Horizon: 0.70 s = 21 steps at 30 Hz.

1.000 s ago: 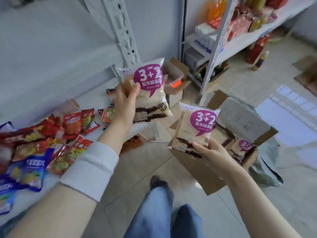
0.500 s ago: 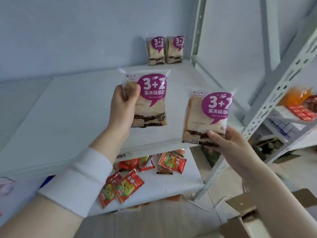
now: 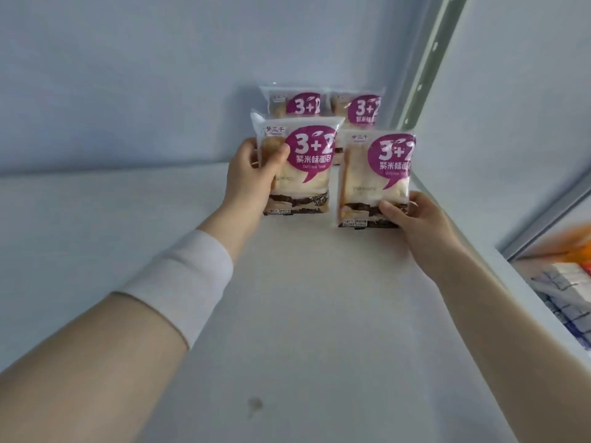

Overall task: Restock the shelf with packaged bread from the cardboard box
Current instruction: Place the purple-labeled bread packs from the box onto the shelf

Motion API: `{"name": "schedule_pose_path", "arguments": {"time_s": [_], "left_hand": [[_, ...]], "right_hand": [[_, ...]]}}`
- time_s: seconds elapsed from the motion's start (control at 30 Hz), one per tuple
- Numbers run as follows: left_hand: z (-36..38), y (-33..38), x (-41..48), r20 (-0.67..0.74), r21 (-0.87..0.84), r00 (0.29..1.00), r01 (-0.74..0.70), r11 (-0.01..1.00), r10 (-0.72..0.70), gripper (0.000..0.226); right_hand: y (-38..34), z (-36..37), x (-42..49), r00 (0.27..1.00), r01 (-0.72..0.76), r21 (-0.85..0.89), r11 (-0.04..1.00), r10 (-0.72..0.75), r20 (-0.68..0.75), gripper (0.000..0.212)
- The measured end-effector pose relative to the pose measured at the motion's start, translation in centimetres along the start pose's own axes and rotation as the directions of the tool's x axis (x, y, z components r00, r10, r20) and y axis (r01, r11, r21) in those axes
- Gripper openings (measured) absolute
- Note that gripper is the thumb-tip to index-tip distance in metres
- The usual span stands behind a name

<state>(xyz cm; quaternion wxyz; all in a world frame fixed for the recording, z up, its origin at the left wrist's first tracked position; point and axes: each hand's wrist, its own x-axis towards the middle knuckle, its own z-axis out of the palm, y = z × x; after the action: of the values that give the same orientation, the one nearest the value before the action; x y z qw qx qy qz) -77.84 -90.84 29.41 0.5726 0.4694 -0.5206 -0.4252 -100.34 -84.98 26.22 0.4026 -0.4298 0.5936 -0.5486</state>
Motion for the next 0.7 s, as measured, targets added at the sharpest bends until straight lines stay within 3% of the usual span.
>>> {"name": "schedule_pose_path", "arguments": {"time_s": [0.2, 0.4, 0.7], "left_hand": [[2.5, -2.6, 7.3, -0.112, -0.006, 0.993, -0.051, 0.999, 0.05, 0.012], [3.6, -4.2, 8.6, -0.221, -0.135, 0.974, -0.083, 0.987, 0.051, 0.01], [4.8, -4.2, 8.2, -0.298, -0.239, 0.954, -0.103, 0.966, 0.028, 0.03]], "right_hand": [[0.7, 2.1, 10.0, 0.997, 0.068, -0.057, 0.996, -0.069, -0.019, 0.021], [1.1, 2.0, 12.5, 0.982, 0.132, -0.329, 0.935, -0.167, -0.082, 0.031], [1.2, 2.8, 11.7, 0.969, 0.121, -0.346, 0.931, -0.186, -0.162, 0.041]]}}
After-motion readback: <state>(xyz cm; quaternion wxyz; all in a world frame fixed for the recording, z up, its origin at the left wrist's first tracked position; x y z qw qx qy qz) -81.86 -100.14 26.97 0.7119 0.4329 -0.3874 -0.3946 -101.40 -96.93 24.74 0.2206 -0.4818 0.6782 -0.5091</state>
